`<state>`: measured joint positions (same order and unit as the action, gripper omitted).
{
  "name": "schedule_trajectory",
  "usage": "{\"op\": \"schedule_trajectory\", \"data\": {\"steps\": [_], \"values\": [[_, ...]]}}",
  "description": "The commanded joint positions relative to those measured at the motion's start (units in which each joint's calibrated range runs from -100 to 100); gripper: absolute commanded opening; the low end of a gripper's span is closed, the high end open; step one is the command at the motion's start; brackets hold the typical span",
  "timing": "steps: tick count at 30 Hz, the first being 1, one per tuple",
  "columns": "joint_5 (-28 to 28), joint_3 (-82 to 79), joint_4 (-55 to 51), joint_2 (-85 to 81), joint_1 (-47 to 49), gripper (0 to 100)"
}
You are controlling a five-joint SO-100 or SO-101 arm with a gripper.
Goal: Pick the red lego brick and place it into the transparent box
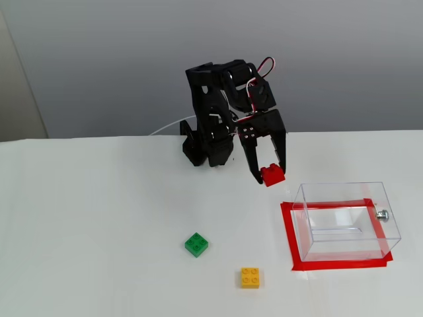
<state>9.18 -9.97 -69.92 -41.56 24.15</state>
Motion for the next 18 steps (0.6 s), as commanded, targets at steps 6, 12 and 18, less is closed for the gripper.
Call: {"op": "schedule_trajectory", "data": {"steps": [6, 12, 18], "values": [[-0.2, 2.6, 7.1, 5.5, 10.4, 12], [-0.2, 2.6, 11.3, 10.4, 19.7, 12], [-0.2, 2.6, 15.4, 15.5, 26.2, 12]]}}
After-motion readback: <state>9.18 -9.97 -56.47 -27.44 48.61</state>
